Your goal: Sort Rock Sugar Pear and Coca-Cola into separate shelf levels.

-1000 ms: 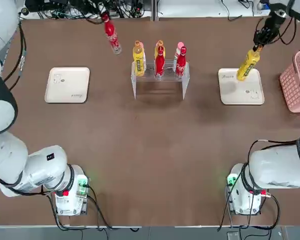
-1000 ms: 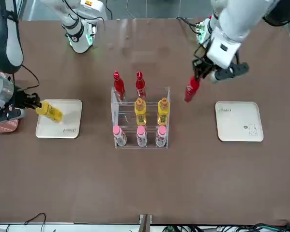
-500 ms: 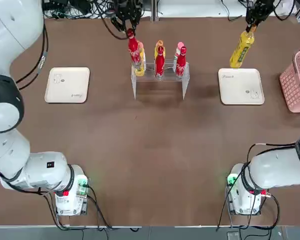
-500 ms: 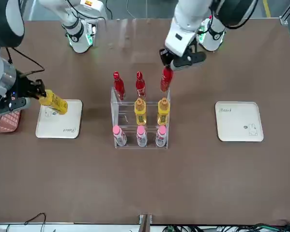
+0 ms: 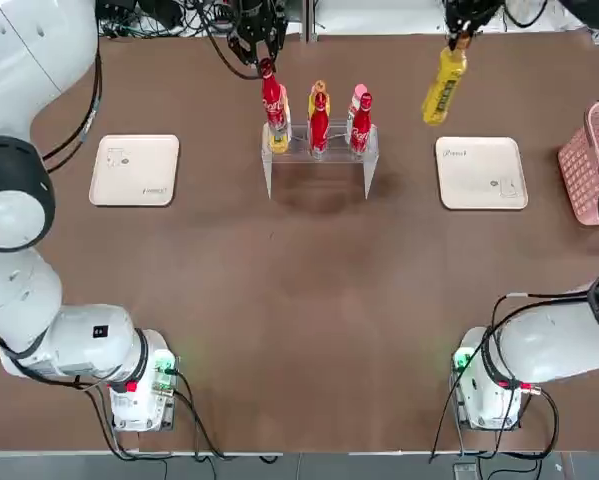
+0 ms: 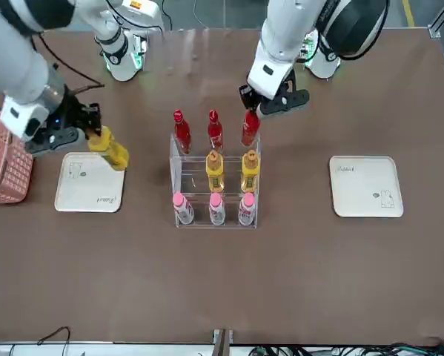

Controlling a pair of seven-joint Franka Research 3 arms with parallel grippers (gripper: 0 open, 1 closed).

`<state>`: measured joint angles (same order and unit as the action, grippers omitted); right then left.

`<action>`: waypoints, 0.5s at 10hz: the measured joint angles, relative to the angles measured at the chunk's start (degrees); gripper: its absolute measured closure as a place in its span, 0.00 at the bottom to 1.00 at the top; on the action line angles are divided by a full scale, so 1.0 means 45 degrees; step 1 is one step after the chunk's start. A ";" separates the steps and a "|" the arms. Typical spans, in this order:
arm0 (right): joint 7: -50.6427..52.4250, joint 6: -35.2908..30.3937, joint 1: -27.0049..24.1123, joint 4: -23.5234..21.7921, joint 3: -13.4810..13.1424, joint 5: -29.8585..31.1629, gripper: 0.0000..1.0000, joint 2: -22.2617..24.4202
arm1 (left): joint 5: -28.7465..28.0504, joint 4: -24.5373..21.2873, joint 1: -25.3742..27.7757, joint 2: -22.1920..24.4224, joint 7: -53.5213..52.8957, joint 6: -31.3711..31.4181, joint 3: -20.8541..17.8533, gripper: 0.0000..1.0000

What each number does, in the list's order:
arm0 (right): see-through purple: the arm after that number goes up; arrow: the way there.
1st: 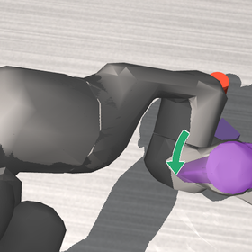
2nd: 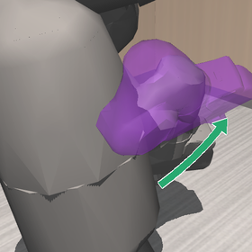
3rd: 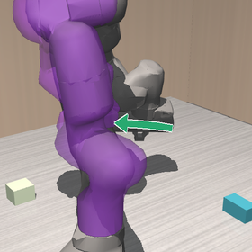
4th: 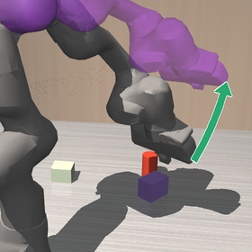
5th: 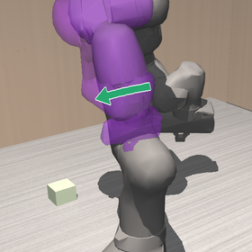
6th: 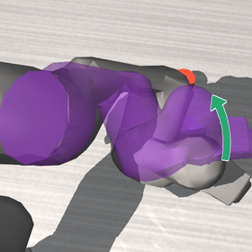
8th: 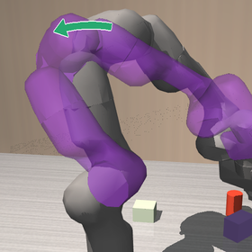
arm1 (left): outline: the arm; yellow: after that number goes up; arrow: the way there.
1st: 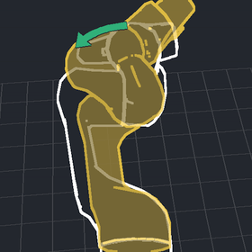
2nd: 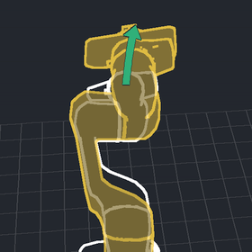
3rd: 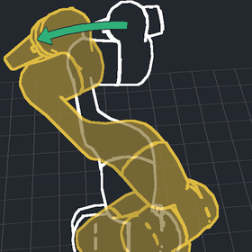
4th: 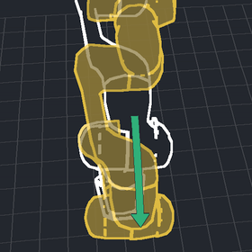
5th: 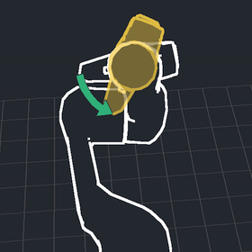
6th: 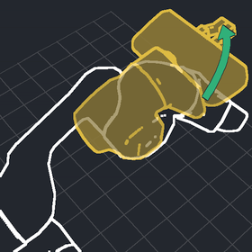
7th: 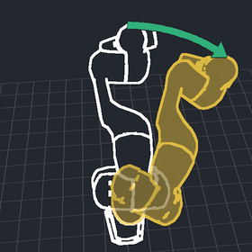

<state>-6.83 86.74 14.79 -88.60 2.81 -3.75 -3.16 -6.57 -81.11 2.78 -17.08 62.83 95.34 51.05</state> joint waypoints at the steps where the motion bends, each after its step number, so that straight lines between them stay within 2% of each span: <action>1: -0.0483 0.0000 0.0237 0.0158 0.0192 -0.0153 0.66 -0.0038 | -0.0354 0.0002 -0.0164 -0.0230 0.0260 0.0163 0.0009 0.68; 3: -0.1078 0.0000 0.0623 0.0503 0.0374 -0.0311 0.66 -0.0228 | -0.1003 0.0001 -0.0887 -0.0750 0.1115 0.0290 0.0012 0.68; 5: -0.1532 0.0033 0.0885 0.1060 0.0572 -0.0358 0.66 -0.0738 | -0.1129 0.0002 -0.1147 -0.0902 0.1343 0.0306 0.0011 0.68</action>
<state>-13.72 86.89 18.77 -83.83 5.38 -5.37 -6.48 -11.65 -81.10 -2.38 -21.14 68.88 96.72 51.10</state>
